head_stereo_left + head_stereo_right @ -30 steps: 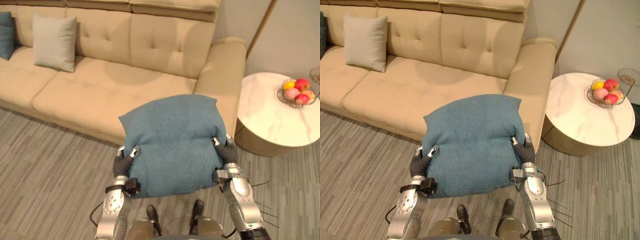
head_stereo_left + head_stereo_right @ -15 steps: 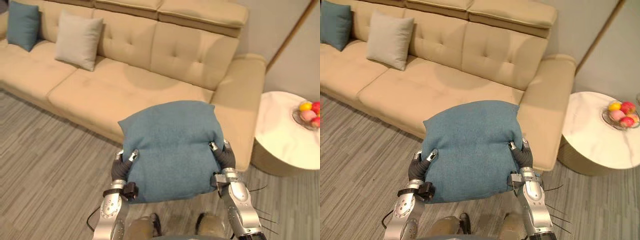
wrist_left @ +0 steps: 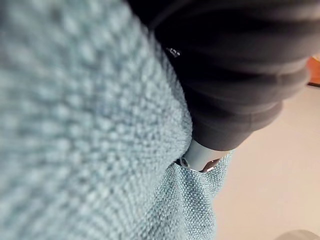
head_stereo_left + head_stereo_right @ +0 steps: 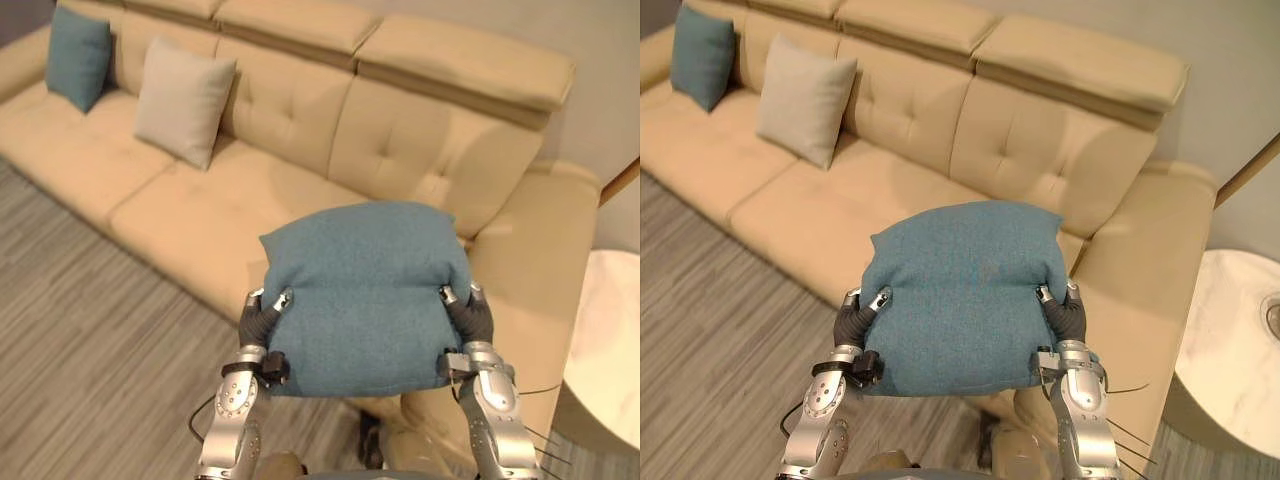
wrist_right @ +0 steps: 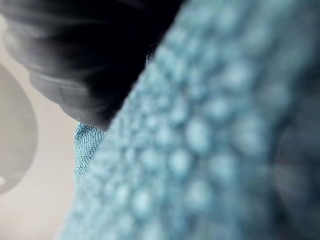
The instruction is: Pick up cushions and gather them together orderly.
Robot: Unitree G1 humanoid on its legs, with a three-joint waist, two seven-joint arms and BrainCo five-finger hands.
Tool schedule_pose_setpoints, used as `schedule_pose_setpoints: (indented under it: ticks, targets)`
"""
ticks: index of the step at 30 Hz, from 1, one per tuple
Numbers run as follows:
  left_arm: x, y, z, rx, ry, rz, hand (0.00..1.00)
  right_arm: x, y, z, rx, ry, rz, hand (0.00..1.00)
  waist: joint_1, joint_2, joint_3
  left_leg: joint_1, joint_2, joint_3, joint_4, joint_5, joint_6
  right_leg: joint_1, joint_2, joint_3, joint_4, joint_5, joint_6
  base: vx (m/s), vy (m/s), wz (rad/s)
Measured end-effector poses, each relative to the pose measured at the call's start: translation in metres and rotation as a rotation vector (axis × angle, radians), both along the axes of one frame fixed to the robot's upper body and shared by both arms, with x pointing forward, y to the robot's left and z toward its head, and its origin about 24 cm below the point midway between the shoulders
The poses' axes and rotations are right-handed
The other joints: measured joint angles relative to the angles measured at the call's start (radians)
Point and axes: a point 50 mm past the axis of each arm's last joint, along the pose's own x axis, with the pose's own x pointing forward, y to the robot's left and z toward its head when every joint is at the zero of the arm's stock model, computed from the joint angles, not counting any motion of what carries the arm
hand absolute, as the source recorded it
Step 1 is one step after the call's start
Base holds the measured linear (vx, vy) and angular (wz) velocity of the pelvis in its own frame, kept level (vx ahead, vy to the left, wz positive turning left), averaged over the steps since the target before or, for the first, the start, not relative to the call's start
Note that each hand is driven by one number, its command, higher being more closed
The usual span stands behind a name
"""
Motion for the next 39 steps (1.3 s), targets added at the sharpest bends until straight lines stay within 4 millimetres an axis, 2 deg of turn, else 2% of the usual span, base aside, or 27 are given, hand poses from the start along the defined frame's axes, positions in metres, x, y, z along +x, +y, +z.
schedule_pose_setpoints:
  ticks: [1,2,5,7,8,9,10,11,13,16,18,19,22,25,26,27,29,30,31,32,33,34,35,36,37,38,39]
  targets:
    - [0.001,0.000,0.004,-0.003,-0.019,-0.004,1.00,-0.002,0.000,0.005,-0.001,-0.024,-0.002,1.00,0.008,-0.003,-0.002,-0.027,0.011,0.029,-0.017,-0.026,0.042,0.021,-0.004,0.032,-0.019,-0.007,0.009,0.33,0.043,-0.70]
    - [0.001,-0.001,0.009,-0.012,-0.046,-0.004,1.00,-0.002,0.000,0.011,-0.003,-0.052,-0.002,1.00,0.019,-0.002,-0.003,-0.070,0.022,0.029,-0.081,-0.043,0.068,0.034,-0.010,0.077,-0.029,-0.020,0.024,0.31,0.074,-0.82]
    - [0.000,0.001,0.008,-0.009,-0.040,-0.002,1.00,-0.003,0.001,0.008,0.003,-0.041,-0.005,1.00,0.036,-0.007,0.000,-0.108,0.020,-0.037,-0.268,-0.036,0.056,0.064,-0.034,0.162,-0.027,-0.032,0.043,0.27,0.223,-0.96]
    - [-0.007,0.002,0.002,0.000,-0.009,0.005,1.00,-0.003,0.001,-0.001,0.006,-0.001,-0.007,1.00,0.037,-0.007,0.001,-0.076,-0.019,-0.168,-0.516,0.019,-0.011,0.071,-0.058,0.245,0.010,-0.069,0.103,0.18,0.330,-1.05]
    - [-0.008,0.001,0.000,-0.002,-0.002,0.006,1.00,-0.004,0.001,-0.003,0.006,0.009,-0.008,1.00,0.037,0.012,-0.008,-0.063,-0.021,-0.197,-0.577,0.053,-0.016,0.067,-0.055,0.261,0.018,-0.079,0.122,0.15,0.403,-1.18]
    - [-0.013,-0.001,-0.004,-0.015,0.019,0.011,1.00,-0.005,0.000,-0.008,0.001,0.033,-0.008,1.00,0.036,0.046,-0.019,-0.042,-0.014,-0.236,-0.638,0.178,-0.085,0.061,-0.033,0.304,0.022,-0.098,0.160,0.14,0.418,-1.21]
    - [-0.015,0.004,-0.009,0.014,0.044,0.009,1.00,-0.008,0.004,-0.020,0.029,0.089,-0.010,1.00,0.034,0.007,-0.025,-0.018,-0.033,-0.182,-0.615,0.137,-0.064,0.065,-0.069,0.336,0.016,-0.096,0.177,0.14,0.394,-1.16]
    - [-0.017,0.006,-0.010,0.026,0.049,0.007,1.00,-0.010,0.006,-0.023,0.040,0.103,-0.011,1.00,0.036,-0.010,-0.028,-0.011,-0.044,-0.159,-0.616,0.133,-0.056,0.064,-0.089,0.343,0.012,-0.098,0.184,0.13,0.317,-0.97]
    - [-0.021,0.013,-0.014,0.050,0.071,0.014,1.00,-0.012,0.013,-0.026,0.037,0.117,-0.001,1.00,0.035,-0.063,-0.043,0.004,-0.079,-0.050,-0.610,0.111,-0.021,0.031,-0.144,0.411,-0.006,-0.068,0.235,0.11,0.251,-0.95]
    - [-0.025,0.020,-0.017,0.058,0.085,0.039,1.00,-0.004,0.021,-0.023,0.030,0.103,0.040,1.00,0.037,-0.064,-0.044,0.008,-0.087,0.038,-0.601,0.095,-0.002,-0.007,-0.156,0.448,-0.051,0.001,0.248,0.04,0.218,-1.10]
    - [-0.023,0.028,-0.015,0.077,0.074,0.070,1.00,0.010,0.030,-0.025,0.024,0.104,0.084,1.00,0.039,-0.064,-0.044,0.011,-0.083,0.100,-0.622,0.093,0.001,-0.046,-0.158,0.420,-0.078,0.050,0.243,-0.04,0.091,-1.01]
    - [-0.020,0.034,-0.013,0.095,0.065,0.093,1.00,0.020,0.037,-0.025,0.017,0.101,0.109,1.00,0.041,-0.062,-0.042,0.010,-0.082,0.133,-0.636,0.093,0.002,-0.068,-0.159,0.371,-0.100,0.079,0.229,-0.07,0.031,-0.76]
    - [-0.009,0.034,-0.005,0.118,0.028,0.102,1.00,0.029,0.038,-0.021,-0.023,0.084,0.113,1.00,0.038,-0.052,-0.019,0.000,-0.081,0.135,-0.631,0.093,0.002,-0.080,-0.160,0.349,-0.104,0.086,0.227,-0.09,-0.012,-0.23]
    - [0.017,0.037,0.018,0.141,-0.075,0.144,1.00,0.056,0.045,0.008,-0.057,-0.028,0.111,1.00,0.040,-0.040,0.020,-0.109,-0.072,0.112,-0.596,0.095,0.004,-0.167,-0.158,0.320,-0.098,0.114,0.218,-0.19,-0.053,0.07]
    - [0.037,0.040,0.037,0.153,-0.148,0.177,1.00,0.077,0.052,0.033,-0.090,-0.115,0.107,1.00,0.041,-0.033,0.057,-0.181,-0.073,0.097,-0.579,0.109,0.010,-0.224,-0.159,0.309,-0.099,0.139,0.214,-0.19,-0.035,0.12]
    - [0.044,0.042,0.044,0.158,-0.170,0.190,1.00,0.084,0.053,0.040,-0.098,-0.138,0.108,1.00,0.040,-0.031,0.068,-0.203,-0.074,0.092,-0.576,0.117,0.014,-0.242,-0.160,0.304,-0.099,0.147,0.214,-0.23,-0.042,0.24]
    - [0.083,0.046,0.081,0.213,-0.277,0.222,1.00,0.117,0.060,0.079,-0.169,-0.238,0.071,1.00,0.054,-0.029,0.139,-0.258,-0.077,0.070,-0.585,0.158,0.019,-0.281,-0.162,0.273,-0.112,0.182,0.205,-0.19,-0.046,0.26]
    - [0.093,0.047,0.090,0.233,-0.299,0.227,1.00,0.124,0.061,0.089,-0.184,-0.261,0.058,1.00,0.061,-0.029,0.152,-0.269,-0.078,0.066,-0.589,0.170,0.022,-0.290,-0.162,0.267,-0.116,0.191,0.204,-0.22,-0.077,0.23]
    - [0.116,0.050,0.120,0.280,-0.362,0.258,1.00,0.139,0.062,0.118,-0.219,-0.328,0.012,1.00,0.071,-0.029,0.169,-0.309,-0.083,0.054,-0.610,0.204,0.026,-0.328,-0.161,0.255,-0.120,0.208,0.201,-0.18,-0.069,0.33]
    - [0.130,0.052,0.151,0.310,-0.436,0.288,1.00,0.148,0.065,0.146,-0.219,-0.393,-0.018,1.00,0.071,-0.029,0.195,-0.331,-0.092,0.037,-0.635,0.235,0.027,-0.346,-0.163,0.238,-0.130,0.224,0.197,-0.17,-0.068,0.35]
    - [0.135,0.053,0.167,0.320,-0.473,0.305,1.00,0.152,0.067,0.159,-0.219,-0.425,-0.034,1.00,0.072,-0.031,0.211,-0.334,-0.095,0.034,-0.650,0.250,0.026,-0.349,-0.163,0.235,-0.138,0.233,0.195,-0.11,-0.044,0.35]
    - [0.144,0.054,0.202,0.334,-0.553,0.340,1.00,0.158,0.067,0.190,-0.214,-0.494,-0.077,1.00,0.074,-0.031,0.235,-0.354,-0.099,0.024,-0.679,0.280,0.026,-0.367,-0.162,0.220,-0.152,0.249,0.187,-0.13,-0.057,0.20]
    - [0.147,0.054,0.216,0.338,-0.587,0.356,1.00,0.160,0.067,0.203,-0.211,-0.522,-0.096,1.00,0.076,-0.031,0.239,-0.363,-0.101,0.021,-0.691,0.293,0.027,-0.377,-0.162,0.215,-0.158,0.255,0.187,-0.13,-0.062,0.24]
    - [0.151,0.052,0.255,0.349,-0.677,0.394,1.00,0.160,0.067,0.237,-0.198,-0.600,-0.139,1.00,0.079,-0.032,0.257,-0.375,-0.109,0.015,-0.731,0.327,0.026,-0.394,-0.163,0.208,-0.174,0.272,0.184,-0.09,-0.047,0.16]
    - [0.152,0.051,0.268,0.350,-0.704,0.401,1.00,0.160,0.066,0.247,-0.193,-0.622,-0.150,1.00,0.080,-0.031,0.262,-0.377,-0.112,0.014,-0.748,0.338,0.027,-0.400,-0.163,0.205,-0.179,0.276,0.183,-0.08,-0.036,0.21]
    - [0.153,0.051,0.294,0.348,-0.757,0.431,0.00,0.161,0.067,0.269,-0.167,-0.659,-0.180,0.00,0.079,-0.031,0.262,-0.398,-0.116,0.004,-0.770,0.358,0.027,-0.423,-0.163,0.195,-0.180,0.279,0.181,-0.08,-0.028,0.21]
    - [0.151,0.050,0.313,0.349,-0.797,0.453,0.00,0.160,0.067,0.284,-0.146,-0.683,-0.200,0.00,0.070,-0.030,0.264,-0.411,-0.119,-0.007,-0.789,0.375,0.026,-0.435,-0.162,0.185,-0.185,0.283,0.179,-0.08,-0.029,0.28]
